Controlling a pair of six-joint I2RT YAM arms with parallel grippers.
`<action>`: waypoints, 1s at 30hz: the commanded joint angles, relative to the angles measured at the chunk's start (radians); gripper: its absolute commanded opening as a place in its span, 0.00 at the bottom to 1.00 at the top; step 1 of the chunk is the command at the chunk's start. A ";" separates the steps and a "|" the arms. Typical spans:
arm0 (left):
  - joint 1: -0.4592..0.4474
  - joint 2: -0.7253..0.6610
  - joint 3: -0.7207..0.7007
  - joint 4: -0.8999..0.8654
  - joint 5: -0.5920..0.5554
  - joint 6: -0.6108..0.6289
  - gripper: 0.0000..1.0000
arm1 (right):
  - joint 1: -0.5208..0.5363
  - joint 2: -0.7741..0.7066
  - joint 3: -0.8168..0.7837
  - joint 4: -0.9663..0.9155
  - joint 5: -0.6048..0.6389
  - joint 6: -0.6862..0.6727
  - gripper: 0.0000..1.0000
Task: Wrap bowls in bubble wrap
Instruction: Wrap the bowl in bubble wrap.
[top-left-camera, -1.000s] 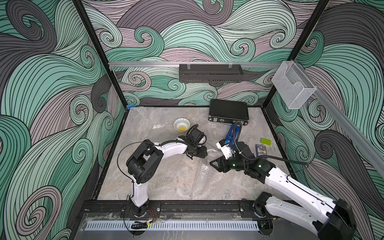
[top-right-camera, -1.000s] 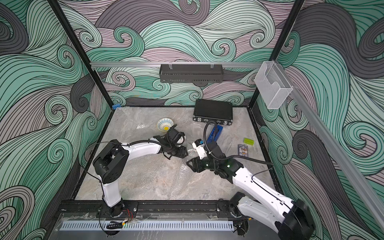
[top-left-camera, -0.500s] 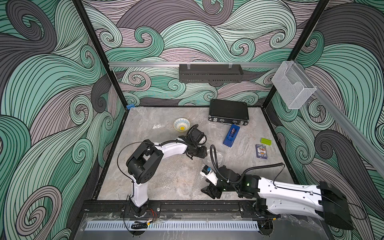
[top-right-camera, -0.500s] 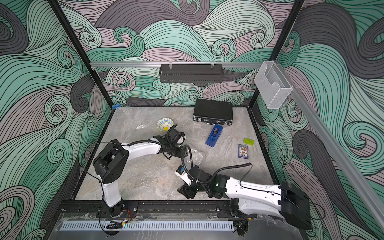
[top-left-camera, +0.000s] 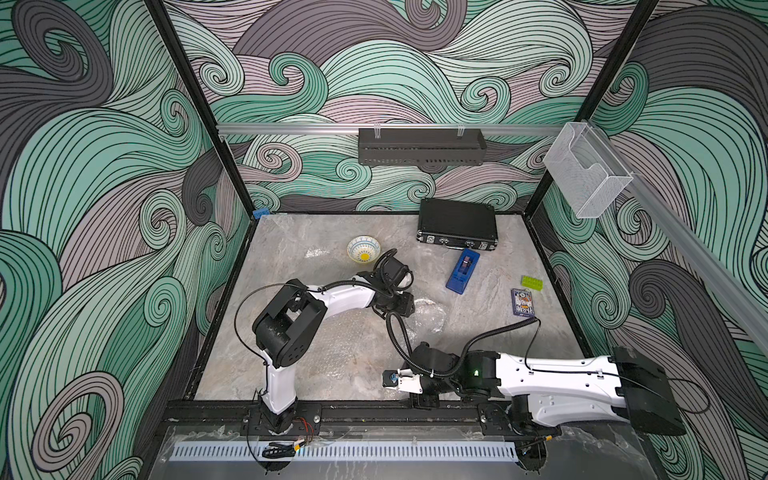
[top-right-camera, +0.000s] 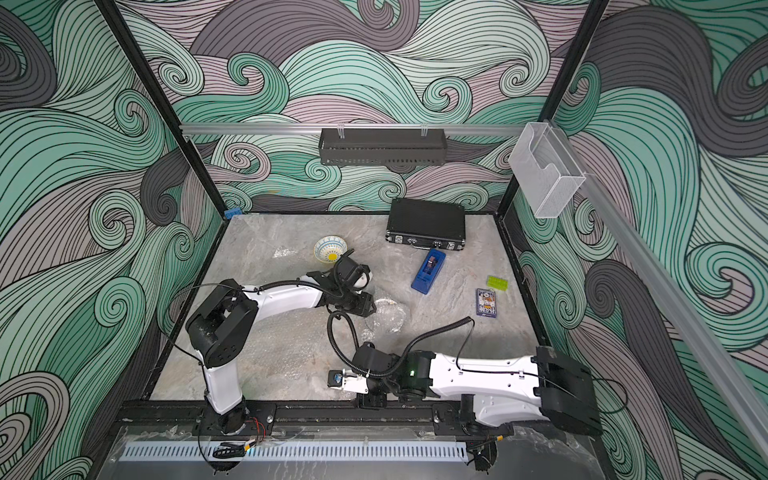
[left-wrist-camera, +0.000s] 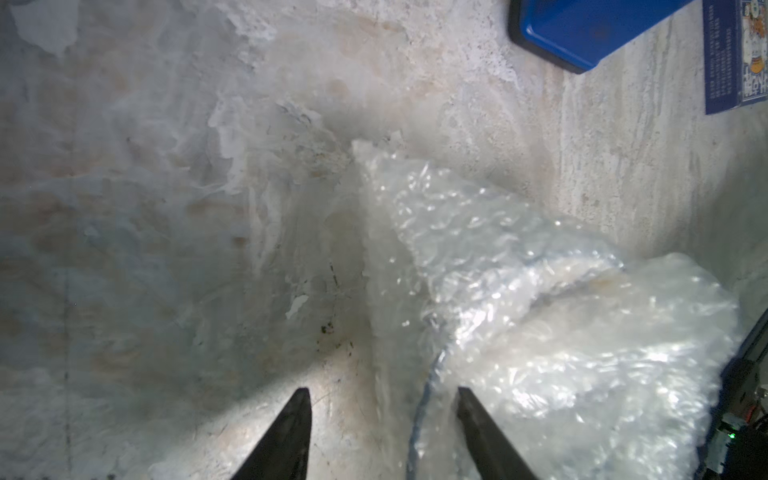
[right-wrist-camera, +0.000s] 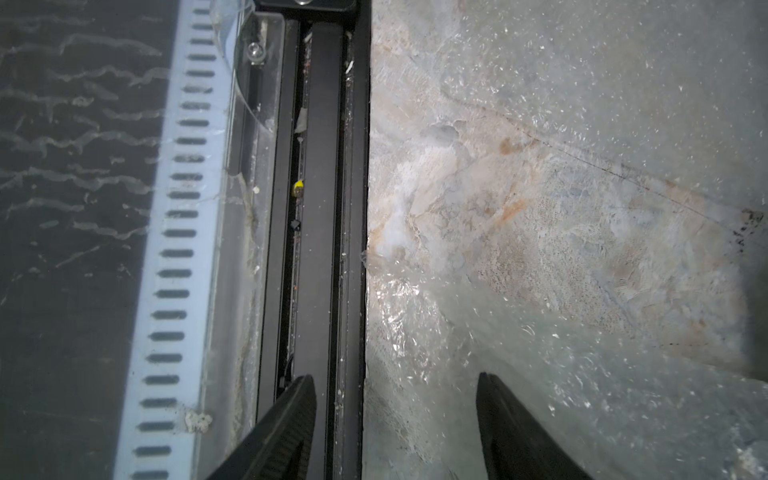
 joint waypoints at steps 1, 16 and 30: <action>-0.002 0.009 0.013 -0.040 -0.010 0.016 0.52 | 0.004 0.037 0.046 -0.194 0.090 -0.192 0.65; -0.002 0.018 0.015 -0.041 -0.007 0.019 0.52 | 0.003 0.209 0.032 -0.041 0.214 -0.366 0.54; -0.003 0.019 0.010 -0.032 -0.005 0.015 0.51 | 0.003 0.232 -0.015 0.080 0.225 -0.351 0.18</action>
